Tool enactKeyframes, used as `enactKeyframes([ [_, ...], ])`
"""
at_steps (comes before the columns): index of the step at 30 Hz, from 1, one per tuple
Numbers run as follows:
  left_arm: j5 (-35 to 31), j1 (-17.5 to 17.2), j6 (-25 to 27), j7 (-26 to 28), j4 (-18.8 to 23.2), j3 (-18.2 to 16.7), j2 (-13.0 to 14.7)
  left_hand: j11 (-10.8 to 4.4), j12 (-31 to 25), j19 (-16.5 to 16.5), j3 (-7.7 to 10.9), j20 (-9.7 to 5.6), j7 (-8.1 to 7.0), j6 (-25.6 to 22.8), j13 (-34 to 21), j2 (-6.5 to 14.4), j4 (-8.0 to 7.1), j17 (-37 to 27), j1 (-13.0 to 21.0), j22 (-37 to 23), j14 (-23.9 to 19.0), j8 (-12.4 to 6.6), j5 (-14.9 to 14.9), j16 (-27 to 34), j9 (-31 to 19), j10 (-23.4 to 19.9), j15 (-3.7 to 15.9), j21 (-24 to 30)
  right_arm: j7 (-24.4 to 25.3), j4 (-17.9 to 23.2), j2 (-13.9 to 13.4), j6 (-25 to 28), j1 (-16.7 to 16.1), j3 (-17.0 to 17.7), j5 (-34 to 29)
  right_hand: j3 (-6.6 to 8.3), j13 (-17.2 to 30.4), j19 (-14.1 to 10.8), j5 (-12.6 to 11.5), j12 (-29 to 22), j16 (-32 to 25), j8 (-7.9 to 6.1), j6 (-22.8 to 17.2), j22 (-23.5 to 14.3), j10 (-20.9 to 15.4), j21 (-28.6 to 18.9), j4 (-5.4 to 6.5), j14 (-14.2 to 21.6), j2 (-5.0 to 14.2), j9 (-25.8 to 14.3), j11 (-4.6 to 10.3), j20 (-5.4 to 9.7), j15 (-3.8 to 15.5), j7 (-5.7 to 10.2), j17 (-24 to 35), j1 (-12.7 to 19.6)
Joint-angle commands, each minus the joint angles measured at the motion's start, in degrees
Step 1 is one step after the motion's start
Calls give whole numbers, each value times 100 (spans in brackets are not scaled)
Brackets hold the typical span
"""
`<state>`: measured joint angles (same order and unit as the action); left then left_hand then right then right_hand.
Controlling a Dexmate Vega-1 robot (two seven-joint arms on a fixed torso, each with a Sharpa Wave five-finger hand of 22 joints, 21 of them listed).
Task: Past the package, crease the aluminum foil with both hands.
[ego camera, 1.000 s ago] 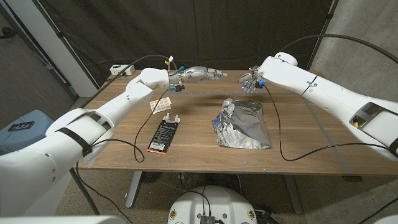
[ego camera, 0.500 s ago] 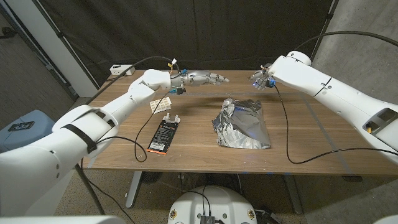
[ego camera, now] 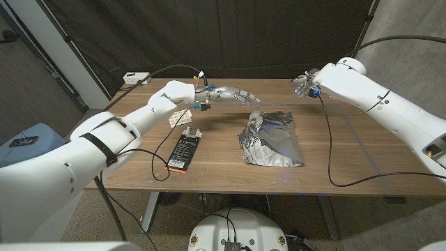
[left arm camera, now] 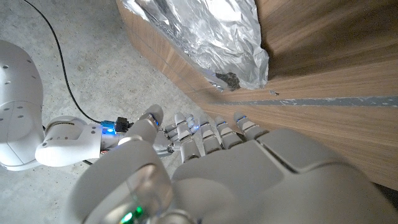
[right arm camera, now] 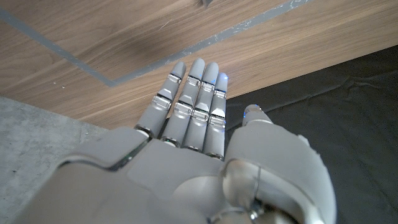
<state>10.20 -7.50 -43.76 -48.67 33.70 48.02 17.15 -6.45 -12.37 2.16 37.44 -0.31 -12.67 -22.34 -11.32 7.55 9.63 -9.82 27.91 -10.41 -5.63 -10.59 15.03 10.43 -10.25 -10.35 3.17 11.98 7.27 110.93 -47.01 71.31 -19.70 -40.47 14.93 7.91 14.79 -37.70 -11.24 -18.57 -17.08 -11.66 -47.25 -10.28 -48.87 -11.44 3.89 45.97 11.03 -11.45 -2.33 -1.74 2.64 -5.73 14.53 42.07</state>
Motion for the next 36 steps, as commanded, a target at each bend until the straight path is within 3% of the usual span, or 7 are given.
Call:
enactKeyframes([
  [1, -748, 345, -914, 666, -1073, 562, -366, -47, -42, 50, -37, 16, 4, -55, -32, -23, -12, -10, 33, -15, -25, -45, -6, 6, -32, -26, 56, 30, 234, 107, -149, -240, -301, 359, 257, 69, 18, 30, -40, 4, 30, -17, 27, -10, -3, -13, 27, -36, 2, -14, 11, -8, 17, 33, 4, -46],
  [7, -1462, 481, -1123, 1659, -1156, 1119, -317, -57, -52, 56, -51, 11, 4, -106, -33, -36, -27, -13, 13, -15, -44, -56, -15, 14, -35, -54, 68, 30, 218, 80, -196, -384, -354, 415, 342, 130, 31, 29, -48, 13, 33, -37, -2, -9, -25, -21, 45, 5, -15, -11, 20, 2, 25, 31, -4, -59],
  [15, -1781, 611, -1003, 2323, -1200, 1622, -347, -64, -65, 59, -64, 15, 0, -133, -35, -48, -45, -18, -17, -16, -83, -55, -25, 29, -37, -92, 89, 29, 168, -35, -195, -470, -324, 424, 416, 201, 48, 36, -53, 29, 55, -47, -10, -8, -42, -25, 60, 13, -33, -7, 37, 39, 44, 51, -15, -74],
  [25, -1529, 675, -847, 2215, -1211, 1747, -393, -104, -68, 69, -56, 7, -1, -152, -36, -39, -44, -16, -15, -16, -113, -49, -29, 32, -38, -108, 95, 29, 108, -125, -211, -567, -299, 408, 447, 310, 74, 17, -55, 59, 85, -60, -23, -7, -65, -43, 62, 43, -64, -3, 38, 61, 78, 55, -34, -83],
  [36, -1022, 671, -1333, 1498, -1141, 1387, -296, -102, -75, 96, -50, -1, -1, -169, -37, -41, -37, -13, -11, -15, -142, -42, -35, 32, -39, -136, 105, 35, 110, -36, -296, -556, -399, 517, 536, 384, 81, 1, -53, 80, 106, -64, -30, -5, -86, -50, 32, 70, -88, 0, 30, 46, 63, 42, -56, -56],
])
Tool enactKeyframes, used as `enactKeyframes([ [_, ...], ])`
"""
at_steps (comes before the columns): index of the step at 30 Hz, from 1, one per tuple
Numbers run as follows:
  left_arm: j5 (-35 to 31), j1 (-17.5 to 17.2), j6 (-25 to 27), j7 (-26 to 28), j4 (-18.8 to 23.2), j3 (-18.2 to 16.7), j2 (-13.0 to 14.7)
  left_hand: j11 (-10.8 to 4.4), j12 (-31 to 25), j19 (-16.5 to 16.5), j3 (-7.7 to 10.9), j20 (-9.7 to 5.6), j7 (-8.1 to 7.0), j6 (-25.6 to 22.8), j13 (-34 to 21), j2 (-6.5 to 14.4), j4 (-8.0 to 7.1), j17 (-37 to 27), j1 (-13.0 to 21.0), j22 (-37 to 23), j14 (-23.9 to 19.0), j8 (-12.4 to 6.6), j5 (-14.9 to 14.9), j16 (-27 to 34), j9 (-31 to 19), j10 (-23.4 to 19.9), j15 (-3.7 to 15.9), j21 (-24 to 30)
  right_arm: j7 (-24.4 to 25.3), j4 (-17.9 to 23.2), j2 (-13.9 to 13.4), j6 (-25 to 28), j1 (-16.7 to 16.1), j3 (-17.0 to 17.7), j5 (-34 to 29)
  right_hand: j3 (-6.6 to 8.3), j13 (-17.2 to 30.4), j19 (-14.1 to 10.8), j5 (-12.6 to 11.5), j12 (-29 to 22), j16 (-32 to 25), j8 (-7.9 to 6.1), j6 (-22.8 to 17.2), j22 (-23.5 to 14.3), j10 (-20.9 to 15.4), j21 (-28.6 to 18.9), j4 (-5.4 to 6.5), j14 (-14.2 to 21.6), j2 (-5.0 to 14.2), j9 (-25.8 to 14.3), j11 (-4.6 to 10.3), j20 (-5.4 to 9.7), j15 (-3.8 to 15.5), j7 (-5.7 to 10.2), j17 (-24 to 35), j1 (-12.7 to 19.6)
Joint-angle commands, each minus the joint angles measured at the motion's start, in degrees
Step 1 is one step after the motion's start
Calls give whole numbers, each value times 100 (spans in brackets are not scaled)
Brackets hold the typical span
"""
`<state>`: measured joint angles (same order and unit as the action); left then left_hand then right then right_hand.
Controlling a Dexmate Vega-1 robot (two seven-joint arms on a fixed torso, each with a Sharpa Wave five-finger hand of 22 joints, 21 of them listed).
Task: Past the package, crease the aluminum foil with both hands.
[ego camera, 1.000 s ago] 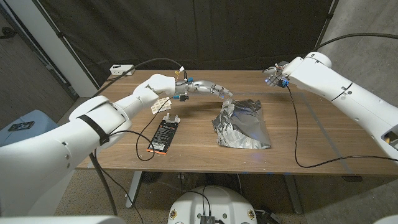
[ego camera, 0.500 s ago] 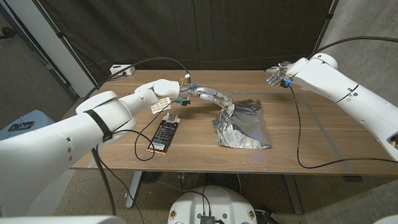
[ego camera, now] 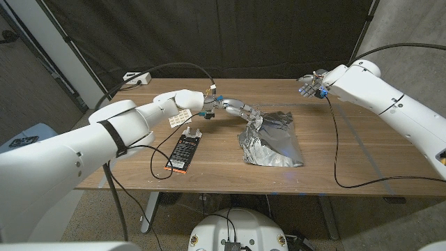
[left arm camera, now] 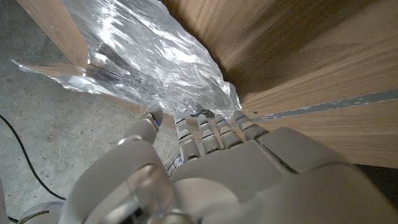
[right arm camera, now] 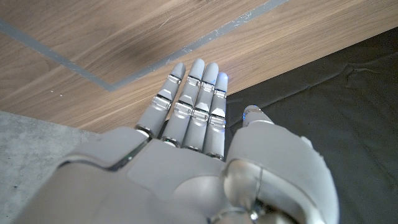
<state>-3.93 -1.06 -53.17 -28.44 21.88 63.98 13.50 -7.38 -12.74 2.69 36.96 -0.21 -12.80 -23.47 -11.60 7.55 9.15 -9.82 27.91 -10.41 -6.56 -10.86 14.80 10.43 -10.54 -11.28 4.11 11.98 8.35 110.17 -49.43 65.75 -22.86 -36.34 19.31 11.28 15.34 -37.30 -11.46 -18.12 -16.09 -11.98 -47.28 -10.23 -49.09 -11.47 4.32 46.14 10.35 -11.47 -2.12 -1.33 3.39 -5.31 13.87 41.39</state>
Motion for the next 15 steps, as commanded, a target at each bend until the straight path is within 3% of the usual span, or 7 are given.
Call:
enactKeyframes([
  [1, 418, 22, -450, -582, 49, -245, 79, -8, -37, 43, -1, -9, 12, -57, -9, -42, 11, -13, -10, -15, -49, -14, -12, 32, -10, -42, 11, 35, -11, 56, -85, -32, -87, 88, 88, 51, 27, -42, -31, 36, 8, -32, -28, -10, -66, -48, -12, 56, -21, 2, 9, 4, -18, -12, 9, 12],
  [5, 582, -26, -532, -830, 70, -420, 68, -4, -36, 50, -1, -7, 12, -56, -9, -44, 13, -12, -10, -15, -49, -10, -14, 29, -10, -45, 7, 36, 3, 81, -97, -42, -119, 119, 113, 90, 37, -37, -27, 46, 19, -31, -23, -10, -78, -47, -31, 58, -31, 4, 18, 7, -26, -9, 5, 22],
  [15, 436, -59, -552, -754, 65, -496, -61, -6, -31, 58, 3, -8, 12, -50, -9, -50, 20, -11, -4, -15, -61, 0, -20, 27, -10, -41, 2, 35, 41, 109, -132, -37, -221, 221, 199, 135, 50, -44, -20, 65, 28, -33, -25, -9, -82, -50, -60, 53, -46, 5, 13, 2, -9, 4, 12, 34],
])
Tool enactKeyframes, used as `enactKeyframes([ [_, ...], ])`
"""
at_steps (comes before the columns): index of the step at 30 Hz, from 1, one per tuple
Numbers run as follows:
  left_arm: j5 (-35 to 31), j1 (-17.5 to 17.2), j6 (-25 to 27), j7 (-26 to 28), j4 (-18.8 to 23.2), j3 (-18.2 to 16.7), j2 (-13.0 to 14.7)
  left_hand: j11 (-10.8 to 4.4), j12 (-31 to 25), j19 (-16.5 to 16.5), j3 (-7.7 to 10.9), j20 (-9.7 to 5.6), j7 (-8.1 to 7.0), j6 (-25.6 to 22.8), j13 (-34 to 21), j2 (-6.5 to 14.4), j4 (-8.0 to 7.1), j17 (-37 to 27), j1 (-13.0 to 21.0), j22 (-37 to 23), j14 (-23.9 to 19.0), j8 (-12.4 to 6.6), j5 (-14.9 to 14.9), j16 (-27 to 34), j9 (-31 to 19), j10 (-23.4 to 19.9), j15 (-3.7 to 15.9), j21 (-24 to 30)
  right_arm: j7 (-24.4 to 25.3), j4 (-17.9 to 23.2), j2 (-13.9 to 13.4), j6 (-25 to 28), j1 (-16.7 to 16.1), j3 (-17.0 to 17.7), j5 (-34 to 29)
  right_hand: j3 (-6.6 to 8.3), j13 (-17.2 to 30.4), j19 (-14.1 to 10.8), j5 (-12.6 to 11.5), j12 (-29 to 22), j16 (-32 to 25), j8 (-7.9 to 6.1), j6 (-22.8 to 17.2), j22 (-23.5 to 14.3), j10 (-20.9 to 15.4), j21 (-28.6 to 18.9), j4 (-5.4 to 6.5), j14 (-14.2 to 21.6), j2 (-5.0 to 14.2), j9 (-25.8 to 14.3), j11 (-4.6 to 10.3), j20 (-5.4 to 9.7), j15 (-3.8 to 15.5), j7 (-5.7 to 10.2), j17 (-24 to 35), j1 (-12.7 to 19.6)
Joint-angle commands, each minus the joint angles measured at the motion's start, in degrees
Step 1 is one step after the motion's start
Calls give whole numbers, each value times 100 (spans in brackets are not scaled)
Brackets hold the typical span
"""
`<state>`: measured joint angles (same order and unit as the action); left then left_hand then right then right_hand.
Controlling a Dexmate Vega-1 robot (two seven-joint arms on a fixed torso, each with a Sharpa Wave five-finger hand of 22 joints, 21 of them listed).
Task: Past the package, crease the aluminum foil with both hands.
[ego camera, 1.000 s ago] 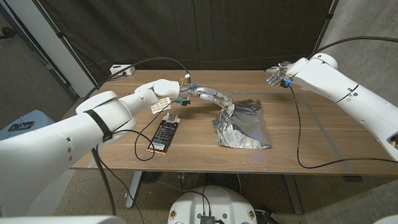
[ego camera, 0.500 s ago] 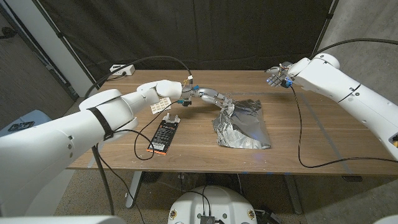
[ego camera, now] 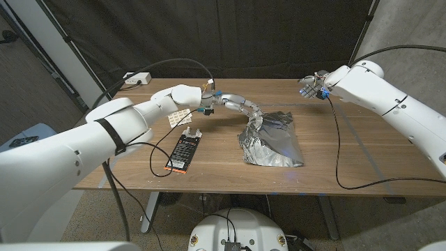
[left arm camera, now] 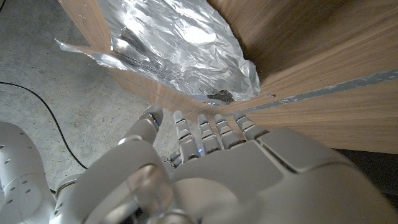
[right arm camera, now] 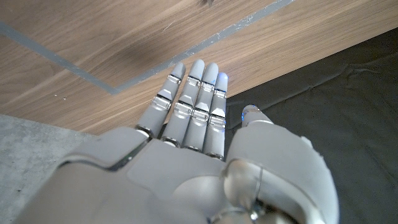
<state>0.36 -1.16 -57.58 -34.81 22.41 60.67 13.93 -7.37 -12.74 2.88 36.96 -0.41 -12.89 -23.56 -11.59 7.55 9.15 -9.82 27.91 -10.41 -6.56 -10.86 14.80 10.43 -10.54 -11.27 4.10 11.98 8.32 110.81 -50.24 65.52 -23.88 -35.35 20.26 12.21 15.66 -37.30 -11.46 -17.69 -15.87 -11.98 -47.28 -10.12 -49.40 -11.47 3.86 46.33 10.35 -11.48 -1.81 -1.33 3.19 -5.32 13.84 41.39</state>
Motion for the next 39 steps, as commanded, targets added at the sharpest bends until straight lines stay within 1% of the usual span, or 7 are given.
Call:
enactKeyframes([
  [1, -27, -51, -82, -69, 3, -150, -126, -8, -29, 42, 3, 11, 21, -38, -10, -50, 21, -11, -3, -15, -60, 2, -21, 25, -10, -39, 0, 36, 14, 64, -108, -95, -140, 109, 93, 47, 19, -43, -20, 24, 8, -33, -25, -20, -50, -50, -19, 32, -47, 6, -14, 3, 12, 3, 14, 38],
  [5, -197, -47, 84, 173, -32, -38, -226, -8, -27, 40, 7, 14, 21, -24, -10, -50, 25, -10, 2, -15, -57, 10, -22, 22, -10, -38, 6, 33, 54, 91, -124, -60, -217, 198, 152, 64, 22, -42, -17, 32, 12, -35, -30, -20, -55, -49, -28, 34, -51, 6, -18, 4, 20, 33, 16, 40],
  [13, -462, 31, 552, 733, -86, 268, -427, 16, -26, 41, 11, 13, 21, -6, -10, -51, 29, -9, 10, -15, -61, 20, -24, 19, -9, -41, 6, 31, 51, 176, -285, -229, -479, 417, 307, 86, 31, -31, -9, 45, 14, -31, -19, -19, -56, -45, -39, 26, -55, 7, -10, 16, 27, 53, 28, 31],
  [15, -513, 58, 718, 857, -99, 363, -476, -10, -24, 43, 13, 12, 21, -4, -10, -51, 30, -9, 13, -15, -61, 22, -25, 17, -9, -39, 3, 30, 77, 195, -305, -229, -536, 471, 344, 88, 34, -36, -7, 47, 9, -34, -27, -19, -58, -47, -43, 32, -58, 7, -8, 13, 27, 53, 34, 30],
  [23, -725, 160, 1520, 1377, -133, 811, -672, 10, -21, 39, 18, 14, 21, -1, -10, -52, 34, -8, 21, -15, -61, 24, -27, 14, -9, -40, 7, 27, 72, 187, -429, -392, -743, 675, 510, 107, 43, -30, -1, 58, 8, -34, -28, -19, -62, -45, -53, 30, -60, 7, -17, 22, 43, 58, 47, 22],
  [29, -710, 202, 1857, 1527, -137, 1003, -755, -8, -18, 39, 20, 13, 21, 1, -11, -52, 35, -8, 26, -15, -59, 25, -29, 11, -9, -36, 5, 25, 20, 128, -466, -518, -737, 645, 529, 120, 50, -38, 2, 60, 5, -42, -50, -19, -76, -48, -67, 29, -64, 7, -17, 27, 47, 60, 56, 21],
  [39, -631, 212, 2176, 1525, -143, 1107, -820, 3, -17, 41, 21, 15, 21, 11, -11, -59, 35, -8, 29, -15, -60, 29, -34, 9, -9, -42, 6, 23, -38, -39, -373, -553, -598, 530, 521, 145, 59, -49, 8, 73, 11, -41, -52, -19, -86, -52, -81, 30, -70, 7, -10, 29, 68, 91, 62, 12],
])
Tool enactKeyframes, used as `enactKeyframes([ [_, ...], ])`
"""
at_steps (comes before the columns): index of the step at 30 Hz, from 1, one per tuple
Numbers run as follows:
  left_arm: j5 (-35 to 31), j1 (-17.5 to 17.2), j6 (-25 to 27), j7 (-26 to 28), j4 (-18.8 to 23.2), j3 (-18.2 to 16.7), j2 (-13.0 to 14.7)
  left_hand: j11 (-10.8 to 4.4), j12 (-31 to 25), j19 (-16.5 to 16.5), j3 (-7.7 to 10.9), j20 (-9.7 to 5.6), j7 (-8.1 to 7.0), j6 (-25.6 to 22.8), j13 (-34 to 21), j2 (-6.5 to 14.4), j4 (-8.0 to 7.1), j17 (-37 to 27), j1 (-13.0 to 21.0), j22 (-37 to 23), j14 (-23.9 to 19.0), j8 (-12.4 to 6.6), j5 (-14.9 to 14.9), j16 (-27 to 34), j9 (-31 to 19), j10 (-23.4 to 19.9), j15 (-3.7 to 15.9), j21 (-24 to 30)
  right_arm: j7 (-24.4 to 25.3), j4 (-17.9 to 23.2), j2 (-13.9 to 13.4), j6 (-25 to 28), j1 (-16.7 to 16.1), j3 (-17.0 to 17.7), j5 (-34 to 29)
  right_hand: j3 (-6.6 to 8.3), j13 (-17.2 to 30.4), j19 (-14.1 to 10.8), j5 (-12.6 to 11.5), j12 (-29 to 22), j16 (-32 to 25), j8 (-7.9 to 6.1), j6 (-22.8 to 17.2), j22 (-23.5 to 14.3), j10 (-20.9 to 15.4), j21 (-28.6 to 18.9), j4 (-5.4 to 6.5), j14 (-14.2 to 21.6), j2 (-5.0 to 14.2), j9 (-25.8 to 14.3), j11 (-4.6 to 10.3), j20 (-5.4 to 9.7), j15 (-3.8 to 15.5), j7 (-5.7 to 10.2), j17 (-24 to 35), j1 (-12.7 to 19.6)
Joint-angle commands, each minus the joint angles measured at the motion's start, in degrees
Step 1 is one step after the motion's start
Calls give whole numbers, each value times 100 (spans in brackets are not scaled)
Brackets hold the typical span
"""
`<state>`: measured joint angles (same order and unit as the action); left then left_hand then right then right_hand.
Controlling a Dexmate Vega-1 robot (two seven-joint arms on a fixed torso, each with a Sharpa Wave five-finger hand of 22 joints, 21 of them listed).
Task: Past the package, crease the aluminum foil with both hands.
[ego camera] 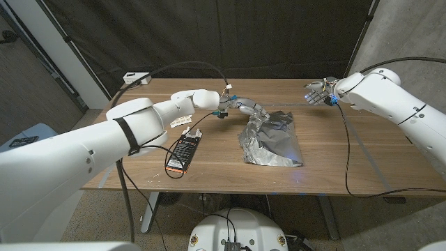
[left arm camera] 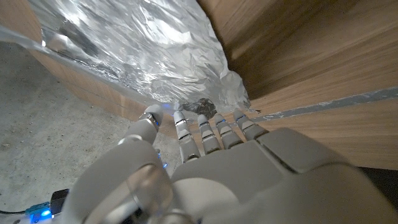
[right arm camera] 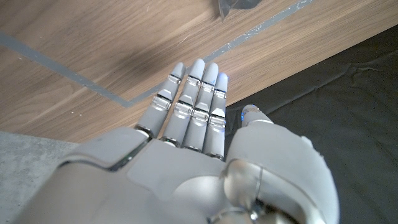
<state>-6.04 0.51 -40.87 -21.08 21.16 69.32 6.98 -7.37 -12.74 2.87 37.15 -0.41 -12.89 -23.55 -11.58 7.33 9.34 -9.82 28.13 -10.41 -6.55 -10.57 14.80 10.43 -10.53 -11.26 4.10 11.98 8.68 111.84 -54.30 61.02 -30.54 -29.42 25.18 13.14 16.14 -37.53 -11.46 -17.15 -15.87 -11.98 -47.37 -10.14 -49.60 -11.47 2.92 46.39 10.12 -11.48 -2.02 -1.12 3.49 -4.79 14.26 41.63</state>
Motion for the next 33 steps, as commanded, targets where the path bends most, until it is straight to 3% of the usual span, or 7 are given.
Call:
enactKeyframes([
  [1, 16, 45, 548, 150, -18, 246, -133, 0, -16, 42, 4, 12, 21, 11, -12, -37, 16, -8, 8, -15, -61, 0, -35, 10, -10, -40, 8, 22, -77, -148, 35, -97, 82, -82, 19, 53, 13, -23, 9, 22, 13, -40, -39, -18, -60, -51, 14, 20, -48, 7, 17, 10, 43, 38, 21, -15],
  [12, 51, 19, 627, 69, -17, 283, -154, -14, -16, 38, 8, 10, 21, 4, -12, -34, 18, -7, 16, -16, -61, -3, -37, 8, -11, -45, 8, 19, 16, -157, 80, -132, 14, -46, 35, 73, 24, -20, 16, 37, 9, -36, -36, -18, -64, -50, -5, 14, -52, 7, 22, 11, 39, 45, 43, -28],
  [23, 121, -42, 393, -75, -10, 190, -71, -7, -13, 34, 6, 11, 21, 3, -13, -40, 14, -8, 16, -16, -65, -3, -42, 8, -11, -48, 10, 16, 233, 5, 106, -211, -83, -84, -115, 91, 24, -1, 22, 60, 3, -35, -37, -17, -53, -42, -16, 24, -53, 7, 42, 29, 73, 78, 56, -41],
  [26, 142, -64, 306, -112, -7, 152, -45, 0, -12, 33, 5, 11, 21, 2, -13, -42, 13, -8, 15, -16, -61, -4, -44, 6, -11, -48, 7, 15, 320, 107, 62, -335, -151, -152, -265, 80, 20, 24, 30, 80, 23, -35, -38, -17, -34, -33, 15, -27, -54, 7, 66, 39, 117, 95, 66, -97],
  [33, 154, -94, 199, -164, -4, 91, -3, 3, -10, 31, 7, 9, 20, -2, -13, -41, 12, -8, 18, -17, -58, -5, -46, 4, -12, -48, 9, 13, 428, 372, 29, -93, -31, -520, -712, 63, -7, 73, 39, 144, 58, -17, 3, -17, 28, -18, 60, -90, -74, 7, 109, 53, 160, 188, 71, -195],
])
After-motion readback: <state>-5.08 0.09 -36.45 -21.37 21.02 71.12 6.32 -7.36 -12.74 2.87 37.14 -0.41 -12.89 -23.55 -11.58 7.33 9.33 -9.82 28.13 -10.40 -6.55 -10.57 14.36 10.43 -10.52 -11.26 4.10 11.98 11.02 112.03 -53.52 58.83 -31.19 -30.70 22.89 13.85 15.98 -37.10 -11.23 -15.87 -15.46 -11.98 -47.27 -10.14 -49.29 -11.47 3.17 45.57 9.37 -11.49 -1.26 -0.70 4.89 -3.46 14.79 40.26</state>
